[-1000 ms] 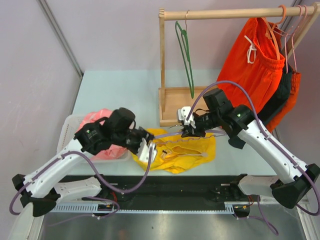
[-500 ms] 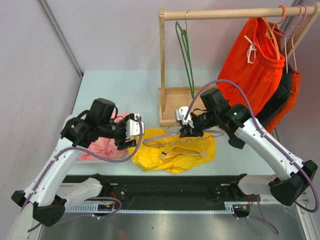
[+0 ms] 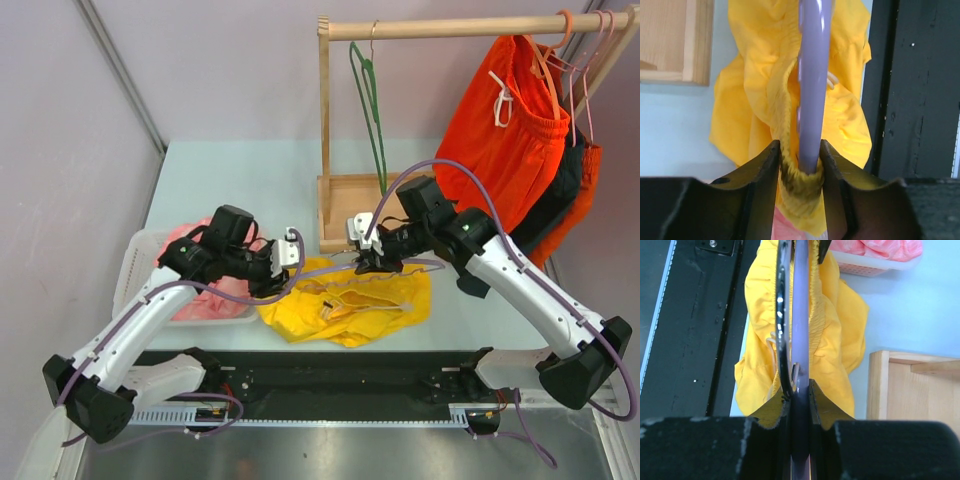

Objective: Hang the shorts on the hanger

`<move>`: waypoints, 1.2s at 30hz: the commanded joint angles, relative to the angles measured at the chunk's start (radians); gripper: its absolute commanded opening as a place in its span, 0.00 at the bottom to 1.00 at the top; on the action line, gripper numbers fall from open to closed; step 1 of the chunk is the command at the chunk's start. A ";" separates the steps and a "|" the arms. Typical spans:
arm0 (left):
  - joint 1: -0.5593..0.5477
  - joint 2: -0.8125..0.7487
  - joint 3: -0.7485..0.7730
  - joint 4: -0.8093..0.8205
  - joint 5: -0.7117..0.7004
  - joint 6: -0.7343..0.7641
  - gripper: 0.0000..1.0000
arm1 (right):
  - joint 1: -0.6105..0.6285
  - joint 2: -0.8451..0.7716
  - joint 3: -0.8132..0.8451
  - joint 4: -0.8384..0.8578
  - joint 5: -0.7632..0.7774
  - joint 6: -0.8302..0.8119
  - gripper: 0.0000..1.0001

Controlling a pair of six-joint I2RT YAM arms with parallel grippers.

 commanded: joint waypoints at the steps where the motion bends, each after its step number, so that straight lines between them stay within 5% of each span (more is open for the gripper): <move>1: -0.027 0.004 -0.012 0.156 0.073 -0.066 0.38 | 0.018 -0.001 0.007 0.104 -0.053 0.035 0.00; 5: -0.028 0.001 -0.022 0.185 0.095 -0.091 0.26 | 0.024 0.005 0.005 0.119 -0.047 0.052 0.00; 6: -0.027 0.005 -0.022 0.184 0.093 -0.092 0.08 | 0.024 0.005 0.005 0.119 -0.036 0.064 0.00; 7: -0.025 0.008 -0.021 0.178 0.087 -0.095 0.00 | 0.026 0.003 0.005 0.121 -0.027 0.080 0.00; 10: 0.008 0.013 -0.021 0.173 0.087 -0.124 0.00 | 0.020 -0.039 0.004 0.098 0.042 0.146 0.34; 15: 0.077 0.004 -0.028 0.181 0.101 -0.147 0.00 | -0.036 -0.157 -0.021 0.039 0.085 0.285 0.59; 23: 0.100 0.016 -0.036 0.199 0.099 -0.163 0.00 | -0.022 -0.354 -0.223 -0.057 0.173 0.322 0.57; 27: 0.107 0.033 -0.028 0.190 0.084 -0.160 0.00 | -0.022 -0.386 -0.295 0.025 0.281 0.357 0.51; 36: 0.111 0.041 -0.004 0.091 0.124 0.004 0.00 | -0.042 -0.443 -0.312 0.284 0.269 0.390 0.64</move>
